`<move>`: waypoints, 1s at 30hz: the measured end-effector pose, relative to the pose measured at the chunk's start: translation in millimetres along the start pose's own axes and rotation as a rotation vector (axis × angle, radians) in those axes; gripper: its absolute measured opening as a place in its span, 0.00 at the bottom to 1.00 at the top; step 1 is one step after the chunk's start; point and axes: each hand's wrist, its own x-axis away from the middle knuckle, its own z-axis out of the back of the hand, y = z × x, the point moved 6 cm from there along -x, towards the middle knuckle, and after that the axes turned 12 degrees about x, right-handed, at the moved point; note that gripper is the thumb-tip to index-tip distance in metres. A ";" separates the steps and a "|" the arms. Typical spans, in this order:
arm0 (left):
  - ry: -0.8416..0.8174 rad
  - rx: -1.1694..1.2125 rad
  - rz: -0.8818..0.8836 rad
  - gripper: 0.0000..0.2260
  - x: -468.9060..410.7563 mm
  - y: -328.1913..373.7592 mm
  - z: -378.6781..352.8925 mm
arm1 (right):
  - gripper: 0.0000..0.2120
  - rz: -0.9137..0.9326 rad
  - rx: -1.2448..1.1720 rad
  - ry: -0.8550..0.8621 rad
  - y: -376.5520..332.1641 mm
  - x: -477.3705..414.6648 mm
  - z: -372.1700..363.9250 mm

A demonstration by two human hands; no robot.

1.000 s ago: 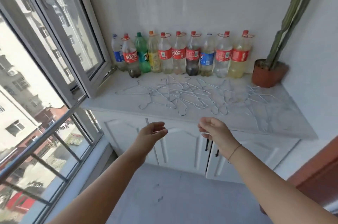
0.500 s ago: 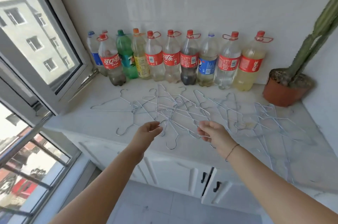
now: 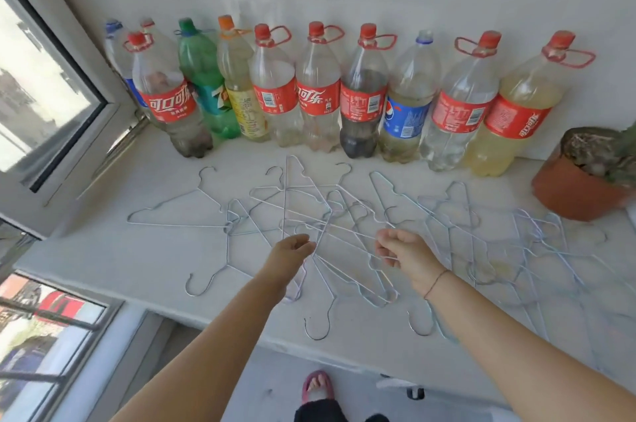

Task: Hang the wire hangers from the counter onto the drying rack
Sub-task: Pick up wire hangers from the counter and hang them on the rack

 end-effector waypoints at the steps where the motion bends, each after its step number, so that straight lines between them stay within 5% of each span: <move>1: -0.017 -0.020 0.018 0.19 -11.0 1.2 -2.1 | 0.06 -0.004 0.012 0.015 -1.5 -10.0 0.0; 5: -0.081 -0.088 0.111 0.18 -52.2 1.4 -7.9 | 0.08 -0.007 0.037 0.070 -17.9 -50.2 -1.1; 9: -0.148 -0.015 0.213 0.02 -71.8 4.0 -9.9 | 0.09 -0.032 -0.006 0.104 -36.4 -92.0 -8.8; 19: -0.209 0.013 0.309 0.07 -92.1 0.8 -7.0 | 0.06 -0.107 -0.010 0.124 -32.1 -140.0 -29.4; 22: -0.240 -0.017 0.311 0.06 -91.9 1.5 -10.1 | 0.12 -0.101 0.030 0.132 -35.9 -150.9 -29.7; 30: -0.208 0.208 0.251 0.08 -86.8 16.4 6.0 | 0.14 -0.099 0.086 0.132 -54.5 -173.1 -27.6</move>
